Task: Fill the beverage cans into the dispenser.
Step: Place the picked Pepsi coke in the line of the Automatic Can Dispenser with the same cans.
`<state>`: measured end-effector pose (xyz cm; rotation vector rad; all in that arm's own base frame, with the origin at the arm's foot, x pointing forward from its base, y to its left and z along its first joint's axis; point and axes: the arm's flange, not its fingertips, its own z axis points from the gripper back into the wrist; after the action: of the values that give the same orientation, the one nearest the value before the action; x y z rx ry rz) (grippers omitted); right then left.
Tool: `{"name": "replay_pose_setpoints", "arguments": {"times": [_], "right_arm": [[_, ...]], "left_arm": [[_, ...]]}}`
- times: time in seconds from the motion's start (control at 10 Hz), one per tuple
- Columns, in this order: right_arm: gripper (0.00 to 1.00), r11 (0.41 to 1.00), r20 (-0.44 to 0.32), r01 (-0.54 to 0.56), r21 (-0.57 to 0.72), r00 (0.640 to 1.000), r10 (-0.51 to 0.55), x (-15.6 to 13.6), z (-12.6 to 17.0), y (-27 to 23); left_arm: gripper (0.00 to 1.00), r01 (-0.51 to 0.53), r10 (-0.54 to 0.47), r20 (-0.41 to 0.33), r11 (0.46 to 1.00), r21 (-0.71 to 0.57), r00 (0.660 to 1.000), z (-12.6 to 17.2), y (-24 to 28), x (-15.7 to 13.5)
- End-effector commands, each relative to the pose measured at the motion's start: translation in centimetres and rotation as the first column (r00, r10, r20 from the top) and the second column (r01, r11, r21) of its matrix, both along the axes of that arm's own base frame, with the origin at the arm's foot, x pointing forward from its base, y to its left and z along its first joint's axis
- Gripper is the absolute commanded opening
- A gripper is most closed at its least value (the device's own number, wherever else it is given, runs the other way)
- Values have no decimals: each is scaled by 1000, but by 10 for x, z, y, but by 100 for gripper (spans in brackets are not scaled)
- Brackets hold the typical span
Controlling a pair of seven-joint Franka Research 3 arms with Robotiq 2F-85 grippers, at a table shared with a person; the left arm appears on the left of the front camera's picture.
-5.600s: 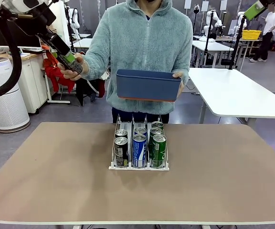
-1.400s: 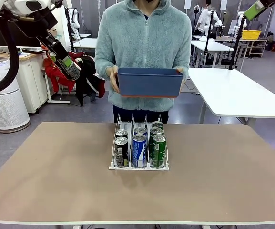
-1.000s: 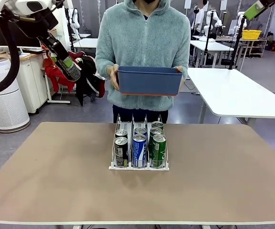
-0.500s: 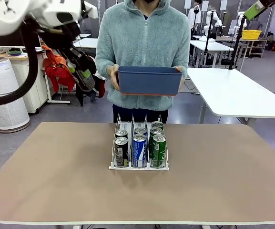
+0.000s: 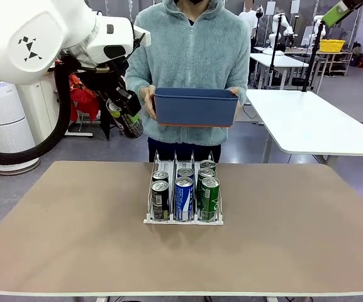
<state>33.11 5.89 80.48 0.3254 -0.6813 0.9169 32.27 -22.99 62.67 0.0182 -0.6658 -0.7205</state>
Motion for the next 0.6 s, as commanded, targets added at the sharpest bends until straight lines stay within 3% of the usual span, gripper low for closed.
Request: {"name": "replay_pose_setpoints", "arguments": {"times": [0.0, 0.3, 0.5], "right_arm": [[100, 1000, -4, 8, 0, 1000, -8, -3, -4, 1], [100, 1000, -4, 8, 0, 1000, -8, -3, -4, 1], [100, 1000, -4, 8, 0, 1000, -8, -3, -4, 1]], "left_arm": [[58, -18, 18, 7, 1000, 18, 1000, 4, 5, 3], [58, -2, 2, 0, 1000, 7, 1000, 0, 2, 1], [58, 34, -34, -17, 999, -20, 999, -20, -18, -2]]}}
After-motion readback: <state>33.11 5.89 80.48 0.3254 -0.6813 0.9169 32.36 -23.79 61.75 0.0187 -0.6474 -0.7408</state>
